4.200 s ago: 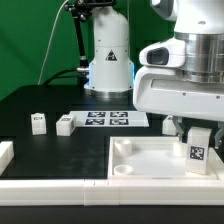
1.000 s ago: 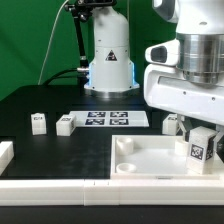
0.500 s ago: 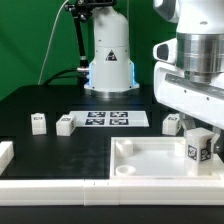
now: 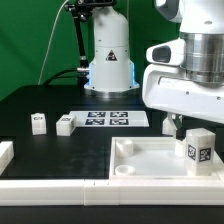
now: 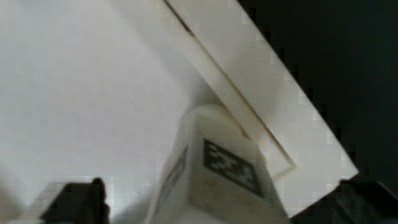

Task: Assemble one leg

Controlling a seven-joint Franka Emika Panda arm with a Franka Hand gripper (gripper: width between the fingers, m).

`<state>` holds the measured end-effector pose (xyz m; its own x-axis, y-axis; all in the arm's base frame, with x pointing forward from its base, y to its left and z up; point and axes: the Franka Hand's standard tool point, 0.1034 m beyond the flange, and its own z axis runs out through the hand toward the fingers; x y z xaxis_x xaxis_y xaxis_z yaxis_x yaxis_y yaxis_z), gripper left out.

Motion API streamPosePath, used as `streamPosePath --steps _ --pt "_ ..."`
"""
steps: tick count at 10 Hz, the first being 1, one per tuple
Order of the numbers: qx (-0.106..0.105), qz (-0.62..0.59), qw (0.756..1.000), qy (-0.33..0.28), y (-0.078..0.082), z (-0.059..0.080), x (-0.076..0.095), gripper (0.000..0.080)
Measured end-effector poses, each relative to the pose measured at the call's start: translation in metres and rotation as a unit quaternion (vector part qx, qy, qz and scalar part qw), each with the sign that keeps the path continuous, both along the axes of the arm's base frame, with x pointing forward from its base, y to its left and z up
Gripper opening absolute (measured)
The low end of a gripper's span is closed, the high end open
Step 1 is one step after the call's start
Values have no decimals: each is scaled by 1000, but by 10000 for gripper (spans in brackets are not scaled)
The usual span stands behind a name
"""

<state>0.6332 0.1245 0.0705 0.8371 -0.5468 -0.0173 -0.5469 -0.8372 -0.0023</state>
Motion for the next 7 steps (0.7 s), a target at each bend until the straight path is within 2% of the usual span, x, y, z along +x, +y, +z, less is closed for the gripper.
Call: streamPosePath --steps 3,7 --pt "-2 151 989 -2 -2 0 1 649" --pt "-5 295 956 -4 -5 2 2 649"
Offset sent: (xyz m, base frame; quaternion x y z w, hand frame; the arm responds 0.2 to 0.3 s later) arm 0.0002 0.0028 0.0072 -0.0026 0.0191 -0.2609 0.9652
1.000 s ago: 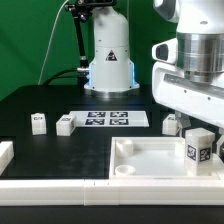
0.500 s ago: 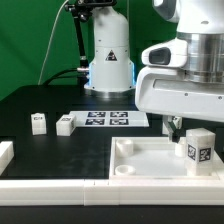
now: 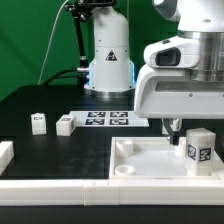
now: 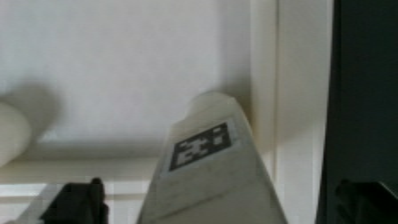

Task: Assemble one leg

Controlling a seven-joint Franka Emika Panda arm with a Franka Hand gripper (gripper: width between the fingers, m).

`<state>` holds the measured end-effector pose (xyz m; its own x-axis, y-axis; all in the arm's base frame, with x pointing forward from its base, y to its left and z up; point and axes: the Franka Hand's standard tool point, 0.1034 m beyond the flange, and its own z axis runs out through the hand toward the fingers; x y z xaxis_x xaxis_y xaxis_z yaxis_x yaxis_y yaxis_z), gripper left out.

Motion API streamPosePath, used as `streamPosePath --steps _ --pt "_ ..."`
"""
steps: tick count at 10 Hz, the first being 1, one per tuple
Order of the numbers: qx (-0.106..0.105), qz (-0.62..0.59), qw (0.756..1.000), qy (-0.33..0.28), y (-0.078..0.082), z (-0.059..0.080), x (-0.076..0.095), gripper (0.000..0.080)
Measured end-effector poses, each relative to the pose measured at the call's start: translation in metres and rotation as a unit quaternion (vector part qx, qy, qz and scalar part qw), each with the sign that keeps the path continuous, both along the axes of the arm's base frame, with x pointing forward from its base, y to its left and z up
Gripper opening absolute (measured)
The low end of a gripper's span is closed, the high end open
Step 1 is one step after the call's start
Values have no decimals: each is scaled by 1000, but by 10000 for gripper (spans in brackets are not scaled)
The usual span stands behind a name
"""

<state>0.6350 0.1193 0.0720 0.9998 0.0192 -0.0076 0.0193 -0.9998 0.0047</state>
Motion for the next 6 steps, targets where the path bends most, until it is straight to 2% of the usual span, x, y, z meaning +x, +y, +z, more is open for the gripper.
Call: streamPosePath --steps 2,4,5,6 --pt "0 -7 1000 0 0 0 0 649" --pt "0 -25 1000 0 0 0 0 377" --pt "1 -37 999 0 1 0 0 377" --pt "3 -95 995 1 1 -1 0 289"
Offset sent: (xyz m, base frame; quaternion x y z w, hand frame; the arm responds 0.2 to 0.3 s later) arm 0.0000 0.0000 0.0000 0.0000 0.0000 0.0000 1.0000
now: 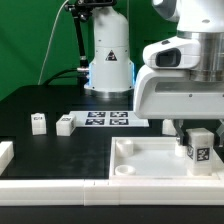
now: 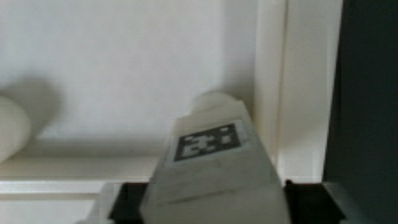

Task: Assemble one leg

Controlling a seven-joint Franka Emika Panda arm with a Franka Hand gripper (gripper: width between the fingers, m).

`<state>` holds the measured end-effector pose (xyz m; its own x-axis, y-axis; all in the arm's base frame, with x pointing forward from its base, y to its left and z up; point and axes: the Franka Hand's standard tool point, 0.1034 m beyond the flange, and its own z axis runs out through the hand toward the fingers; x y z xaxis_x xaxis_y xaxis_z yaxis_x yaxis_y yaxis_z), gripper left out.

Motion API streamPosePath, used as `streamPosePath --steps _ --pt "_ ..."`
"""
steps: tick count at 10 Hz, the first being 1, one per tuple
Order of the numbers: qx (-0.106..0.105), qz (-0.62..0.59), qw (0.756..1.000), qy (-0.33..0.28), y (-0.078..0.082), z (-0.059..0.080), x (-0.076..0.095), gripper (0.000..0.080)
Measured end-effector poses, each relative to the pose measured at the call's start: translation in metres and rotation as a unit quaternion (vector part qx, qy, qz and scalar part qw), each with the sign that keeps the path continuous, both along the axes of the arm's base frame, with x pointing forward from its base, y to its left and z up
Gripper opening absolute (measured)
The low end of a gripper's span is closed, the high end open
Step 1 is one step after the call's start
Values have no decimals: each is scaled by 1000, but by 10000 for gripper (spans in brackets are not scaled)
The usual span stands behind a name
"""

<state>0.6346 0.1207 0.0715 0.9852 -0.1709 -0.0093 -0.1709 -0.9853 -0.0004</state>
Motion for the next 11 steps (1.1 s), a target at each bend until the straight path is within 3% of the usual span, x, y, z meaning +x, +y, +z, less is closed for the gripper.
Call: streamPosePath --steps 4,8,9,10,11 --pt "-5 -158 987 2 -12 1 0 290" --pt "-27 -307 951 -1 -29 2 -3 295" --pt "-31 -326 945 0 -31 1 -4 351" --pt "-30 -321 946 0 -31 1 -3 490" --pt "-30 -321 946 0 -30 1 -3 490"
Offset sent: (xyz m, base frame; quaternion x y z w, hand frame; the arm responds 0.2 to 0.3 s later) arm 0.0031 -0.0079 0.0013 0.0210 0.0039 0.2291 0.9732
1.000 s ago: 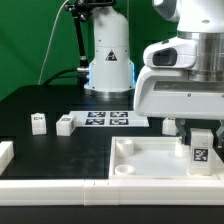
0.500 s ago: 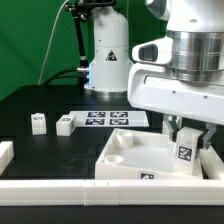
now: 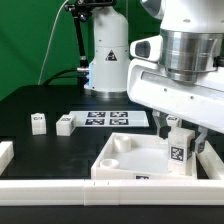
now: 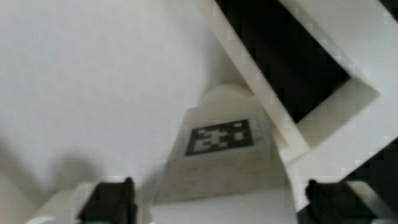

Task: Assemble one leg

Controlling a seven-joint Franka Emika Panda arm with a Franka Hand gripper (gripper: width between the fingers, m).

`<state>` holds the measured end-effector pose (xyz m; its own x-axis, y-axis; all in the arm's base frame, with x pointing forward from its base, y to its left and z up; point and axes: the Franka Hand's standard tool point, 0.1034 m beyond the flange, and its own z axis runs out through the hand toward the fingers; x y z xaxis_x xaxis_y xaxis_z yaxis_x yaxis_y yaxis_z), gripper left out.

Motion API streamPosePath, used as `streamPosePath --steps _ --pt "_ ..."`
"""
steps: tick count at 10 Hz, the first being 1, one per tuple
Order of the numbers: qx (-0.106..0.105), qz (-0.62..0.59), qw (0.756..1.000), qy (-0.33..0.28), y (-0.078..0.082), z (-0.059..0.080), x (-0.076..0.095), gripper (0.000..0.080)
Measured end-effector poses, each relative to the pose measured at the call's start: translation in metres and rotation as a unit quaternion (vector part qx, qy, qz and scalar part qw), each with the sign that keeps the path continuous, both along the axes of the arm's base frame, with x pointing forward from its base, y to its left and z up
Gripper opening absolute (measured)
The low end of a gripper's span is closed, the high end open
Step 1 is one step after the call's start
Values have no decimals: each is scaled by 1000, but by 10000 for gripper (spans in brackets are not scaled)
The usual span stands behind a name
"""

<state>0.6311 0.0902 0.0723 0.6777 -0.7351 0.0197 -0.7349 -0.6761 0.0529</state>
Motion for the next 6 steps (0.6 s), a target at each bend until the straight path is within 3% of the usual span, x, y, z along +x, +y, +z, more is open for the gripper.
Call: streamPosePath --steps 1,6 --pt "0 0 1000 0 0 0 0 606" --pt "0 0 1000 0 0 0 0 649"
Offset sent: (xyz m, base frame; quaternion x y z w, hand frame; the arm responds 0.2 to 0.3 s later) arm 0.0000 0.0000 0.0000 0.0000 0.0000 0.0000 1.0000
